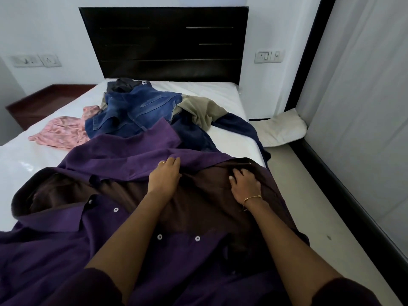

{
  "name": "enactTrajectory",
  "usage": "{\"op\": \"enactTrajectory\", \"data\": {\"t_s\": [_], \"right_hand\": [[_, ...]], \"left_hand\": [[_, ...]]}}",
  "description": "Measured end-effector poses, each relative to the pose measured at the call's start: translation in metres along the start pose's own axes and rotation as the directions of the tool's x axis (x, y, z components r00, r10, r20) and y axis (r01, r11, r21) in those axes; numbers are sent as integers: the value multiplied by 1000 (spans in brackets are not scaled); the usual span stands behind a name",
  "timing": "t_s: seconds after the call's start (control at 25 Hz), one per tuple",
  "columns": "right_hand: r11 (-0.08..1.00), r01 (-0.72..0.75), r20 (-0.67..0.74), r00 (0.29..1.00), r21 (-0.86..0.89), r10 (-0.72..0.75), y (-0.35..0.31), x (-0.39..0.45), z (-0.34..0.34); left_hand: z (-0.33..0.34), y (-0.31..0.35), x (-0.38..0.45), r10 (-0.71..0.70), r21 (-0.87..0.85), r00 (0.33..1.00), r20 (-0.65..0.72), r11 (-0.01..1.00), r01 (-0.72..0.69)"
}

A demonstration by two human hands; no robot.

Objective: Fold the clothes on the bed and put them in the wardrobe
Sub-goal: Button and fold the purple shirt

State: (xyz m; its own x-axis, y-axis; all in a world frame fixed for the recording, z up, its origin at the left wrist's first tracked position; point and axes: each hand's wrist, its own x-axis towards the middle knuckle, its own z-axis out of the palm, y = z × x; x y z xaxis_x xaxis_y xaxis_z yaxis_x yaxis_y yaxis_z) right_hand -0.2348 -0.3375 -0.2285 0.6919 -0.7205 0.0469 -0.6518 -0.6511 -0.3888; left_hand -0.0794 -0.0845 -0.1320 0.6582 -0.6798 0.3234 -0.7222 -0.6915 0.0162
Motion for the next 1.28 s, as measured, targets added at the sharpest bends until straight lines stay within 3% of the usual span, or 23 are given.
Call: {"op": "enactTrajectory", "data": {"t_s": [0.16,0.28,0.36,0.48,0.56,0.6,0.72,0.8,0.88,0.96,1.04,1.08,1.16,1.24,1.28], "right_hand": [[974,-226,71,972,24,223,19,19,-11],[932,-270,84,963,244,257,17,16,-21],[858,-220,-17,966,464,257,15,6,-23],[704,-345,11,902,621,433,4,-7,-28],[506,-468,69,779,725,623,-5,-13,-44],[372,-444,86,727,815,681,-8,-14,-56],[-45,-189,160,653,981,741,-4,-25,-87],[-183,-243,294,582,953,758,6,-52,-84],[-138,-416,360,523,899,772,11,-92,-75],[-54,-453,330,557,890,762,-3,-125,-70],[-28,-390,245,517,920,820,-27,-136,-73],[40,-406,190,509,913,839,-40,-137,-77],[283,-452,51,596,846,801,-61,-142,-69],[526,-321,-85,789,787,608,-78,-148,-52],[597,-215,-119,875,773,470,-89,-150,-42]], "left_hand": [[16,10,18,-39,71,998,-41,997,42],[21,-1,4,23,-133,997,-70,991,-32],[19,-17,-7,51,-223,994,-98,972,-72],[8,-34,-20,2,-352,990,-140,935,-51],[-9,-31,-25,-25,-368,978,-206,928,-54],[-21,-27,-30,-65,-377,962,-266,925,-42],[-56,-9,-65,-175,-429,901,-396,903,-13],[-57,0,-100,-169,-414,927,-335,910,17],[-53,9,-134,-194,-375,973,-124,917,135],[-50,11,-149,-289,-347,953,95,887,304],[-55,8,-149,-415,-404,896,156,801,441],[-60,6,-149,-459,-438,872,170,757,484],[-65,3,-149,-530,-476,822,207,680,558],[-64,-2,-149,-629,-556,731,265,519,649],[-63,-8,-149,-677,-605,671,302,408,684]]}}
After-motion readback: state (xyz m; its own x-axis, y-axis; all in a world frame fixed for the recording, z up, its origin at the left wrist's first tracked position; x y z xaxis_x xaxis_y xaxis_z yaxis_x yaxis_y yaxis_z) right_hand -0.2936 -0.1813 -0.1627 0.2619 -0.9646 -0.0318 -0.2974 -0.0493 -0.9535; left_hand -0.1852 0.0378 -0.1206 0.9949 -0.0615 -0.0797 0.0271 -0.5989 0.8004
